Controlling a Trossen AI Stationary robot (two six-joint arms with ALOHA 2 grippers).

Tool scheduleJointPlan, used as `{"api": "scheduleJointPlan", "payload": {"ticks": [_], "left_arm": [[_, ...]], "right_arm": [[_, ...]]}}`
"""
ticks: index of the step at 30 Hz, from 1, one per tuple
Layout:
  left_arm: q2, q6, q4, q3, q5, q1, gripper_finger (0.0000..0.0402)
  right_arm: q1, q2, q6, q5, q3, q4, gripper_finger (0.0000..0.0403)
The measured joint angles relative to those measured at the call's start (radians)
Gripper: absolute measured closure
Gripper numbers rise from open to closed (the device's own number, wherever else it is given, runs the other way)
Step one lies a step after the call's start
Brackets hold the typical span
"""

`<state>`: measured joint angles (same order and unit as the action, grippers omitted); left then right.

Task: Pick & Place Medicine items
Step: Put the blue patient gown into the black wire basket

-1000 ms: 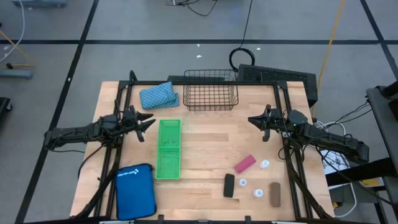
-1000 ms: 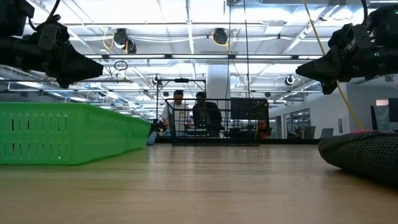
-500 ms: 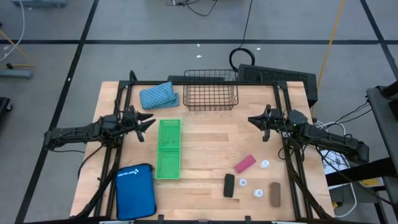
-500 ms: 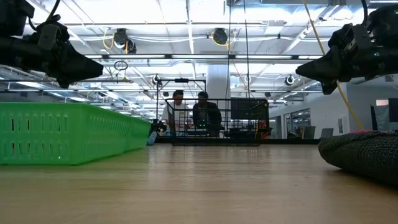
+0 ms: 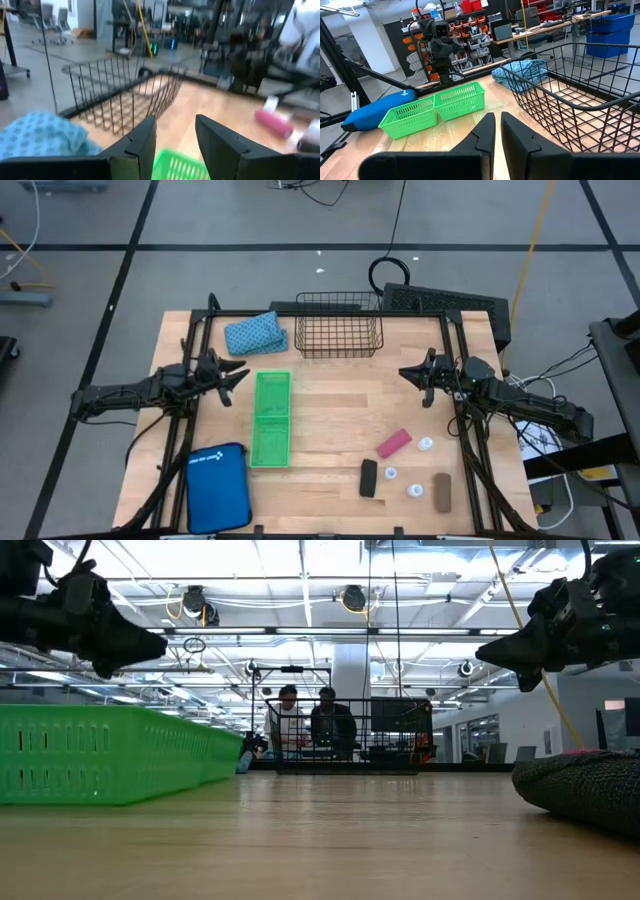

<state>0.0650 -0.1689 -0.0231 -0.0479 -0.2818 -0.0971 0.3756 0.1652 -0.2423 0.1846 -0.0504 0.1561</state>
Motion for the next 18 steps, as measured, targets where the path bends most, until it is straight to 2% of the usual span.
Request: {"api": "scheduleJointPlan", "payload": {"ticks": [6, 11, 13, 16, 18], "left_arm": [[0.000, -0.100, -0.177, 0.000, 0.000, 0.000, 0.0256], [0.000, -0.098, -0.238, -0.001, -0.001, 0.000, 0.0256], [0.000, -0.093, -0.236, -0.001, -0.044, 0.000, 0.0256], [0.008, -0.131, -0.229, -0.001, -0.176, 0.000, 0.0256], [0.031, -0.144, -0.207, -0.010, -0.205, 0.000, 0.0248]], "right_arm": [[0.000, 0.000, 0.000, 0.000, 0.000, 0.000, 0.0383], [0.000, 0.000, 0.000, 0.000, 0.000, 0.000, 0.0383], [0.000, 0.000, 0.000, 0.000, 0.000, 0.000, 0.0383], [0.000, 0.000, 0.000, 0.000, 0.000, 0.000, 0.0383], [0.000, 0.000, 0.000, 0.000, 0.000, 0.000, 0.0383]]}}
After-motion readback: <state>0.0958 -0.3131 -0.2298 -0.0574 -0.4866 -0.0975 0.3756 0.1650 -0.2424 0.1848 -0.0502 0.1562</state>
